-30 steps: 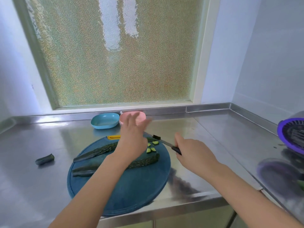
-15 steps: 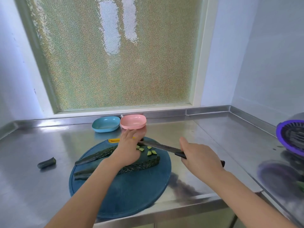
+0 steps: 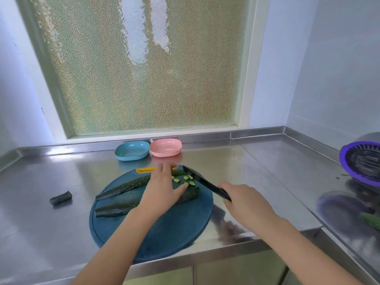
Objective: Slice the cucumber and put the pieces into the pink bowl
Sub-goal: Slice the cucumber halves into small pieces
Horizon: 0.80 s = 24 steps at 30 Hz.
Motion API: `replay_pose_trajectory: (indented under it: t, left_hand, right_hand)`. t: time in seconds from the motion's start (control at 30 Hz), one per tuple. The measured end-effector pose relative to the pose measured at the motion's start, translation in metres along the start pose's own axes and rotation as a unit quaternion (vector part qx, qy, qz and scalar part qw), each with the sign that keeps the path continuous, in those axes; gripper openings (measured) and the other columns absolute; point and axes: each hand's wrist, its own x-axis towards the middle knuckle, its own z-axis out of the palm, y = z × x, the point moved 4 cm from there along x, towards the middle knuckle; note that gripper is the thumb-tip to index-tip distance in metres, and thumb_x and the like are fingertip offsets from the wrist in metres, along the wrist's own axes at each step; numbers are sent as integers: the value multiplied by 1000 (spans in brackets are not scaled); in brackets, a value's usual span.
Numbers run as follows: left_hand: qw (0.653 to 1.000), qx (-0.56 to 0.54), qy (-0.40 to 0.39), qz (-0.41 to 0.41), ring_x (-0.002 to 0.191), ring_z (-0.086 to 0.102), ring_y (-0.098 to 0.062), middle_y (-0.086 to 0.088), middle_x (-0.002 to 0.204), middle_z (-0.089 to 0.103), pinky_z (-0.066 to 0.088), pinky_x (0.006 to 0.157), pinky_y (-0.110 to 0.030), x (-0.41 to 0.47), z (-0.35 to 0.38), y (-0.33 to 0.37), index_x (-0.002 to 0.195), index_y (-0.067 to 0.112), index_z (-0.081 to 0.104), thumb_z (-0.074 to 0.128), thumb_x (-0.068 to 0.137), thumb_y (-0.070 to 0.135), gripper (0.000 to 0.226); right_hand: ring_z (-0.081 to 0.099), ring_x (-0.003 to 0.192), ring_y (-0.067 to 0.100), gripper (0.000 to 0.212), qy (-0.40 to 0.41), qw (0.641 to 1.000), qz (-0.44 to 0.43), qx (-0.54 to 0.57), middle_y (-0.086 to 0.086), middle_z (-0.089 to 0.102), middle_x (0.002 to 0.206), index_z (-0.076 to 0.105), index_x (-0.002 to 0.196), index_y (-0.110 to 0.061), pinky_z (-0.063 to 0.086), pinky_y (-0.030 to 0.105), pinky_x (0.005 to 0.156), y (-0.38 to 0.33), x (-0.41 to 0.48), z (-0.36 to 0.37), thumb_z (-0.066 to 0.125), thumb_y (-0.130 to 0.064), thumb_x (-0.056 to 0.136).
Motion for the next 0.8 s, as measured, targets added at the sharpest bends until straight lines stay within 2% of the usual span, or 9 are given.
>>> replay_pose_trajectory:
  t: [0.1, 0.17, 0.27, 0.37, 0.43, 0.5, 0.67, 0.73, 0.8]
  left_hand:
    - [999, 27, -17, 20, 119, 34, -23, -4, 125, 37, 30, 100, -31, 7, -4, 3, 132, 22, 40, 70, 78, 32, 63]
    - [1000, -3, -26, -8, 121, 35, -22, -4, 128, 38, 31, 101, -30, 11, -3, -2, 131, 21, 40, 73, 76, 32, 66]
    - [997, -58, -4, -54, 110, 47, -18, -1, 118, 46, 40, 94, -30, 8, -4, -7, 122, 18, 43, 77, 71, 37, 64]
    - [993, -59, -93, -49, 97, 52, -11, 9, 105, 52, 43, 85, -27, -2, 6, -8, 109, 25, 47, 79, 69, 42, 54]
    - [986, -31, -159, -22, 101, 53, -9, 11, 109, 54, 43, 90, -27, -8, 15, -8, 113, 26, 49, 76, 73, 39, 50]
    - [982, -19, -186, 0, 106, 54, -10, 11, 112, 56, 42, 94, -27, -9, 19, -7, 119, 27, 50, 70, 81, 32, 43]
    - [980, -4, -192, 45, 109, 54, -10, 4, 113, 58, 42, 95, -30, -3, 22, 5, 121, 29, 53, 59, 89, 18, 34]
    - [980, 3, -185, 68, 111, 53, -10, 3, 114, 58, 41, 95, -29, -3, 26, 14, 122, 30, 53, 57, 90, 18, 34]
    - [980, 1, -183, 80, 114, 53, -11, 2, 119, 57, 41, 97, -28, -3, 33, 20, 125, 29, 52, 56, 90, 16, 37]
  right_hand:
    - [55, 68, 21, 17, 11, 997, -18, -69, 0, 63, 82, 53, 107, -25, 42, 27, 53, -3, 6, -10, 45, -15, 96]
    - [58, 71, 20, 14, 10, 997, -23, -73, 0, 64, 83, 55, 103, -24, 50, 32, 60, -3, 8, -15, 46, -17, 95]
    - [57, 68, 19, 10, -5, 1000, -10, -25, -1, 61, 79, 56, 96, -22, 43, 27, 56, 2, 4, -18, 47, -21, 96]
    - [53, 62, 17, 9, -17, 998, 24, 50, -2, 57, 73, 54, 87, -21, 36, 25, 52, 13, -4, -17, 49, -22, 95]
    - [48, 58, 14, 8, -23, 993, 54, 102, -2, 56, 73, 52, 87, -20, 34, 23, 51, 16, -11, -14, 49, -20, 95]
    - [47, 59, 11, 7, -30, 988, 75, 130, 0, 58, 81, 52, 99, -18, 35, 21, 50, 14, -17, -10, 46, -17, 96]
    - [51, 54, 8, 28, -74, 980, 102, 154, 2, 55, 99, 41, 127, -16, 35, 14, 41, 0, -22, 0, 37, -15, 99]
    - [53, 49, 10, 49, -89, 977, 96, 170, 5, 57, 113, 26, 145, -24, 40, 15, 41, -7, -22, 0, 37, -13, 98]
    - [53, 51, 11, 62, -104, 975, 90, 177, 6, 57, 114, 12, 151, -30, 43, 18, 43, -14, -21, 0, 37, -11, 98]
